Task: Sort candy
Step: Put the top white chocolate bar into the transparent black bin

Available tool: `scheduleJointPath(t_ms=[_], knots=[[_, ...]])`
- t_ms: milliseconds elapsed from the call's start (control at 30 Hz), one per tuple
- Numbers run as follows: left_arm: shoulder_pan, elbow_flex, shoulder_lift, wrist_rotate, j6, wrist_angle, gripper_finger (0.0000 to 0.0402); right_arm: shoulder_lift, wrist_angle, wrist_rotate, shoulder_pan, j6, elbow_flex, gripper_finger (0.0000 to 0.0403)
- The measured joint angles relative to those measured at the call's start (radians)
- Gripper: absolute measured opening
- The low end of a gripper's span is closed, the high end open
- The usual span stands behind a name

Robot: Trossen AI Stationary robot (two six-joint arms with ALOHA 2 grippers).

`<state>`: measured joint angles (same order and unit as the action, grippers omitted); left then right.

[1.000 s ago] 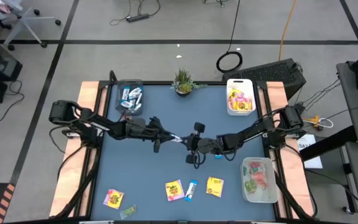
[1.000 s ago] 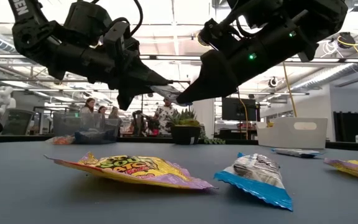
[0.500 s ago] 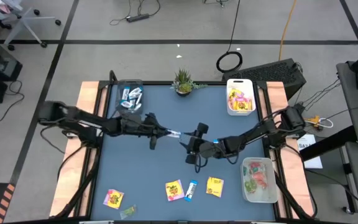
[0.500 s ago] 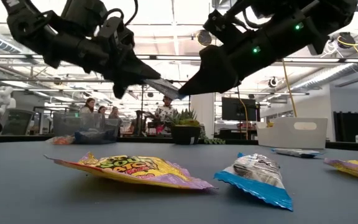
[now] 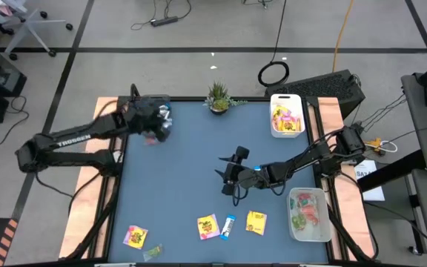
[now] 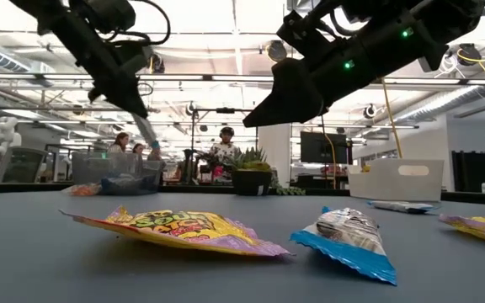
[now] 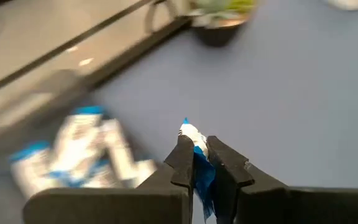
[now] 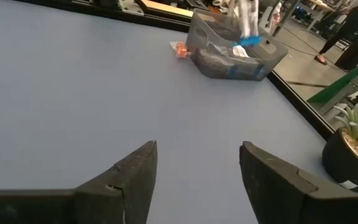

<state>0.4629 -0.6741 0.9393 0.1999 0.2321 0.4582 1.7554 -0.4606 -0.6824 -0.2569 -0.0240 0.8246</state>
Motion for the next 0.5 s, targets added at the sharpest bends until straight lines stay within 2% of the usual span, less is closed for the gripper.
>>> scheduleJointPath(t_ms=[133,300,500], knots=[[0.142,-0.065,0.035,0.041,-0.045,0.098,0.0027,0.0,0.003,0.003,0.0,-0.016,0.0,0.0207],[0.312,-0.069,0.143,0.041,-0.111,0.102,0.0027,0.0,0.014,0.003,0.0,-0.016,-0.001,0.02],[0.41,-0.068,0.297,0.041,-0.182,0.043,0.0045,0.0,0.026,0.004,0.0,-0.017,-0.001,0.0199]])
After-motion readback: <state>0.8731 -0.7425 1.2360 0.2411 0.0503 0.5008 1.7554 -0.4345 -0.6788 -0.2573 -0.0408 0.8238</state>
